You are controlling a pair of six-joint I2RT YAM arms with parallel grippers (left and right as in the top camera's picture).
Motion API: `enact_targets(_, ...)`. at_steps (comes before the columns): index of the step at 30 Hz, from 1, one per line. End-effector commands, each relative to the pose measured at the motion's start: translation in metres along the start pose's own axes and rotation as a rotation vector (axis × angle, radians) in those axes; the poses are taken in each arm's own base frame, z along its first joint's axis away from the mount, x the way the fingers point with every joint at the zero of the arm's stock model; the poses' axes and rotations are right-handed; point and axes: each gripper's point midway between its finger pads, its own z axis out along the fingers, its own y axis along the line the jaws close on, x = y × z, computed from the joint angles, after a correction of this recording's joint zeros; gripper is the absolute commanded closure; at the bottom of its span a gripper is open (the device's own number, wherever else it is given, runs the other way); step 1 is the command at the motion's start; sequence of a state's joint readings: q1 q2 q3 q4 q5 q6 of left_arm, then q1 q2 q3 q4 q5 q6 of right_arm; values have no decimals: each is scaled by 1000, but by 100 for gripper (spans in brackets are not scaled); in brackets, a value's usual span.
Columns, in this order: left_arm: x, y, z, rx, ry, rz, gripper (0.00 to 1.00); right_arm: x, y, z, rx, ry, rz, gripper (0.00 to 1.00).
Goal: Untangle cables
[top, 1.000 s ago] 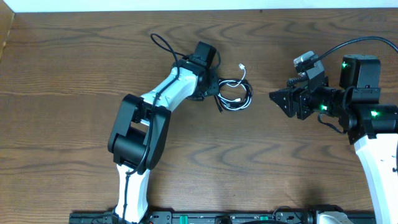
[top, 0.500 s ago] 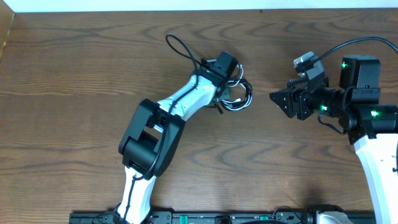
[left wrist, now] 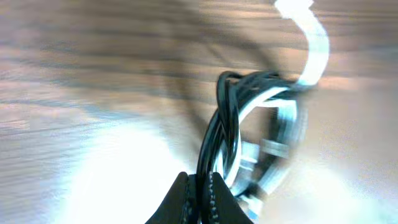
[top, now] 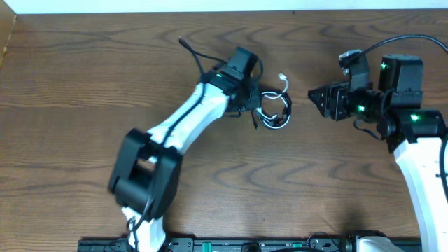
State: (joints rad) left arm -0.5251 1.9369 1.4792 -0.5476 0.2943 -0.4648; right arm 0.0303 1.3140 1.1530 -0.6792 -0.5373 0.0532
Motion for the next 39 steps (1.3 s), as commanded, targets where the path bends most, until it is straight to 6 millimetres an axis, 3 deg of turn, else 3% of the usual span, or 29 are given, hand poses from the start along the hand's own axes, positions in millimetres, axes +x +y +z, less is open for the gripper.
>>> enact_targets(1,12,-36,-25,193,61,101,93,0,0,13,-13,25,111,48)
enact_targets(9,27,-56,-38,320,122,182,93,16,8,49,-105,121,128,50)
enact_targets(18,22,-55,-44,374,129,159,93,35,15,77,-164,215,168,55)
enact_targets(22,16,-52,-53,439,137,129,92,39,14,83,-155,235,215,60)
enact_targets(27,8,-47,-63,498,141,96,92,42,0,85,-66,241,296,59)
enact_targets(39,7,-43,-62,487,133,112,93,55,-22,99,25,278,328,59)
